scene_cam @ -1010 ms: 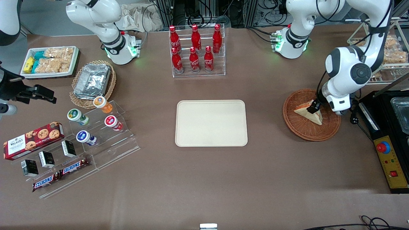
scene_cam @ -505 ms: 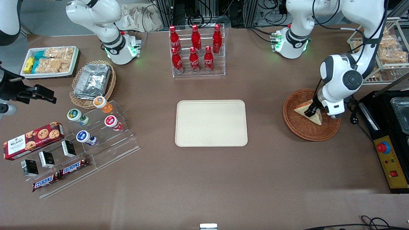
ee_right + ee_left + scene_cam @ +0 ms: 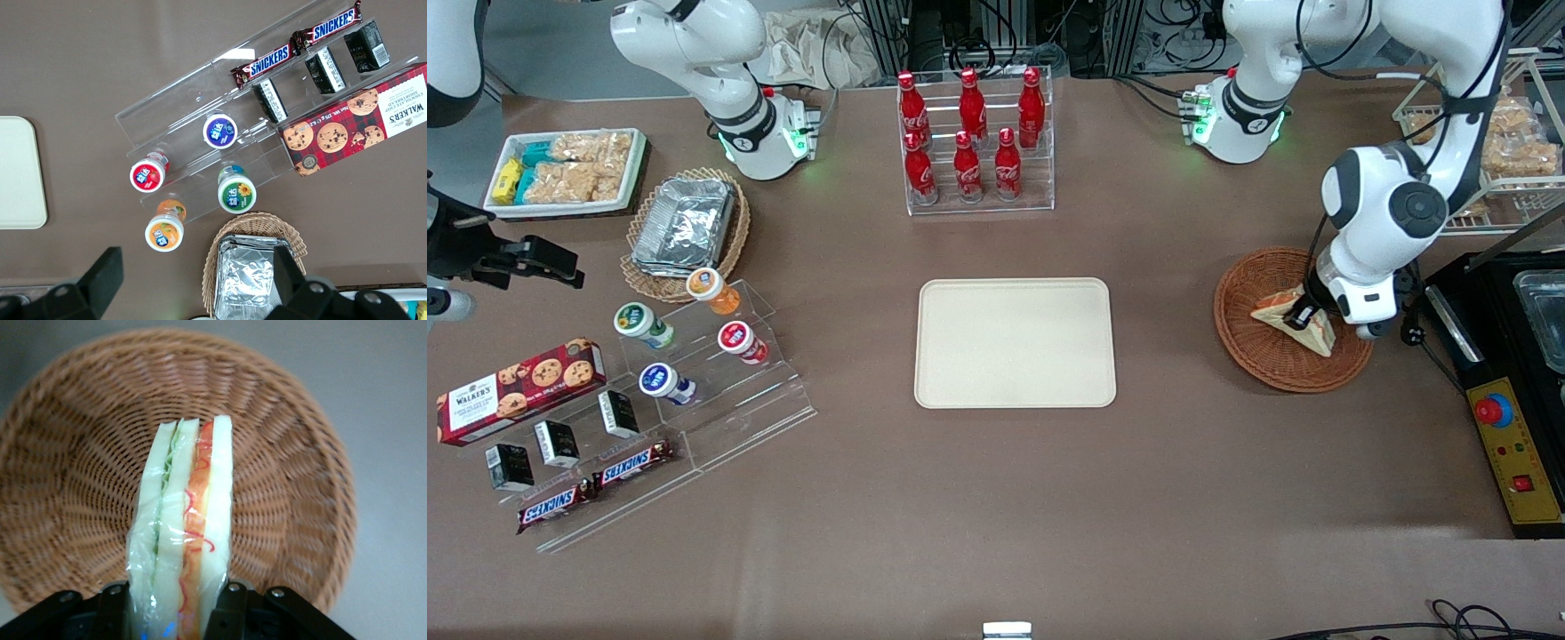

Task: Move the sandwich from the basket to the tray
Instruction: 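Close the left gripper on the sandwich and lift it from the basket, then carry the sandwich with the left gripper over the cream tray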

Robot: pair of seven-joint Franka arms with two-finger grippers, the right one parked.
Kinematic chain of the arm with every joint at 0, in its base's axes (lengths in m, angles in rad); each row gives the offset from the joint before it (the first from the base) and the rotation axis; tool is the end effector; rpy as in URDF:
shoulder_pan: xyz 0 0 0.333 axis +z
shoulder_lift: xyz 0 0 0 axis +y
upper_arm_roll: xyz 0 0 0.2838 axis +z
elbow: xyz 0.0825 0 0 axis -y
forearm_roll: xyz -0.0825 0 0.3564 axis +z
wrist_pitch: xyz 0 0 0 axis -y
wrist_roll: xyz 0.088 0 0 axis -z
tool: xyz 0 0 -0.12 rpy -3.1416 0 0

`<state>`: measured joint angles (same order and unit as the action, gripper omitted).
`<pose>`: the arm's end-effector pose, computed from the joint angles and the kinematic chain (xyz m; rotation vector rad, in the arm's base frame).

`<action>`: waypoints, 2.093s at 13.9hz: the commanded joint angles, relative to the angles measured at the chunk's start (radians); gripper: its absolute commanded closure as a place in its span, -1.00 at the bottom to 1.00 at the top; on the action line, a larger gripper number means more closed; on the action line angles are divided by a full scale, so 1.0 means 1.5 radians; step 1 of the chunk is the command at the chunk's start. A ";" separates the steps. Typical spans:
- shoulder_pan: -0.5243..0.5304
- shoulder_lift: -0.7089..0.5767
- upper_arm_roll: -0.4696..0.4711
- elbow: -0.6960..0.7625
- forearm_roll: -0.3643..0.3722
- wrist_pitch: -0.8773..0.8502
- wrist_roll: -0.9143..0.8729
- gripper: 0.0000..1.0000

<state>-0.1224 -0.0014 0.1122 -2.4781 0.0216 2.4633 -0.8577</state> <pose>0.4533 -0.0045 0.2662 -2.8584 -1.2604 0.0103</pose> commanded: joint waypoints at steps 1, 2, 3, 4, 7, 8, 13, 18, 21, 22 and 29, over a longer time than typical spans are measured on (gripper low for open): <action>-0.004 -0.090 -0.018 0.060 -0.001 -0.168 0.100 1.00; -0.004 -0.096 -0.039 0.104 -0.004 -0.225 0.133 1.00; -0.004 -0.092 -0.060 0.157 -0.013 -0.284 0.161 1.00; -0.004 -0.086 -0.088 0.208 -0.028 -0.341 0.187 1.00; -0.004 -0.076 -0.173 0.264 -0.034 -0.388 0.234 1.00; -0.004 -0.070 -0.199 0.265 -0.036 -0.381 0.236 1.00; -0.004 0.049 -0.309 0.294 -0.072 -0.293 0.257 1.00; -0.039 0.198 -0.356 0.289 -0.038 -0.121 0.199 1.00; -0.048 0.264 -0.357 0.291 0.002 -0.057 0.190 1.00; -0.056 0.279 -0.356 0.294 0.004 -0.047 0.191 1.00; -0.056 0.343 -0.354 0.306 0.083 -0.015 0.170 -1.00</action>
<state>-0.1996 0.4863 -0.4221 -2.0533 0.1053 2.4381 -0.5774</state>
